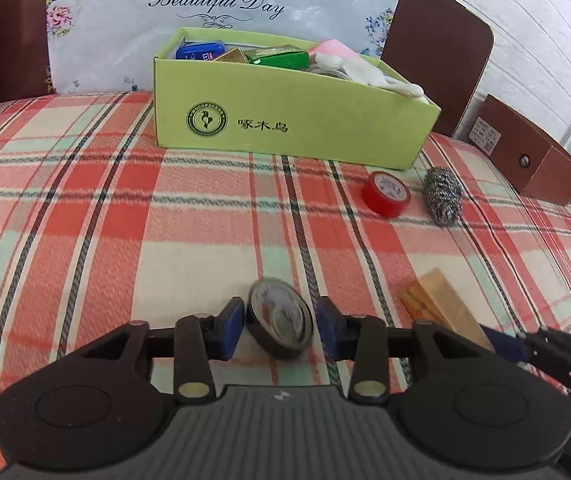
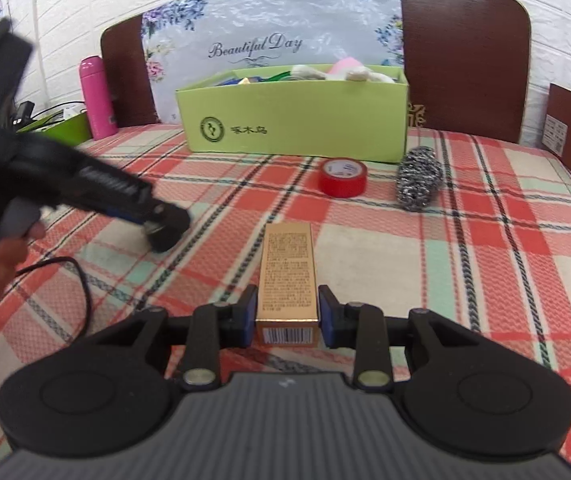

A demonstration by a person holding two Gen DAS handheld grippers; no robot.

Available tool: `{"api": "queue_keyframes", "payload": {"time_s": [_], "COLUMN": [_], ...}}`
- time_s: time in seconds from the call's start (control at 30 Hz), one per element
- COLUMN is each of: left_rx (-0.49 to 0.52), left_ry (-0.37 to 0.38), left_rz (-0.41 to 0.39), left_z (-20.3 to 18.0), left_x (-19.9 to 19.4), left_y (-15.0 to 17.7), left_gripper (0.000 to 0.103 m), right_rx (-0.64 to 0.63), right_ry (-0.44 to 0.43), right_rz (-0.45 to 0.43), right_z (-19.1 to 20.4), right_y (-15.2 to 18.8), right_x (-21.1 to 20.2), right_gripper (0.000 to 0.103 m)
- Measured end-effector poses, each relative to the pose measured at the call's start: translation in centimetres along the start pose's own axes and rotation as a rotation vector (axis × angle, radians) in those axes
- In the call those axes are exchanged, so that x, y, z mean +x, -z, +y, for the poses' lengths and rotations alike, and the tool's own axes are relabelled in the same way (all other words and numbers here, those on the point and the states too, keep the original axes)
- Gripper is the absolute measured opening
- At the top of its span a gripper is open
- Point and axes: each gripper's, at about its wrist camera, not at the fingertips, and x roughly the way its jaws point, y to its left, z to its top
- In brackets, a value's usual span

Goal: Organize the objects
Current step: 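Carry the tan box and black tape into the lime-green box and release both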

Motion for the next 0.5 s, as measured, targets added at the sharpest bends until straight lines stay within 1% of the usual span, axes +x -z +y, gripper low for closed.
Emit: {"api": "queue_keyframes", "payload": {"time_s": [0.07, 0.17, 0.3, 0.43, 0.47, 0.5], "left_rx": [-0.006, -0.015, -0.04, -0.046, -0.045, -0.048], "left_ry": [-0.004, 0.0, -0.028, -0.018, -0.013, -0.009], "left_rz": [-0.002, -0.009, -0.009, -0.008, -0.009, -0.008], "left_z": [-0.22, -0.1, 0.18, 0.22, 0.21, 0.24], "left_x": [-0.22, -0.16, 0.3, 0.41, 0.41, 0.39], "left_y": [0.21, -0.17, -0.58, -0.37, -0.37, -0.4], "left_gripper": [0.047, 0.044, 0.043, 0.043, 0.037, 0.037], "right_rx": [0.003, -0.008, 0.002, -0.002, -0.002, -0.002], "right_ry": [0.0, 0.002, -0.001, 0.005, 0.004, 0.002], "right_rz": [-0.001, -0.004, -0.005, -0.005, -0.004, -0.003], "right_z": [-0.04, 0.22, 0.14, 0.36, 0.34, 0.33], "right_y": [-0.04, 0.0, -0.1, -0.25, -0.28, -0.31], "right_x": [0.1, 0.12, 0.23, 0.43, 0.5, 0.54], "right_gripper": [0.031, 0.031, 0.031, 0.031, 0.031, 0.031]}}
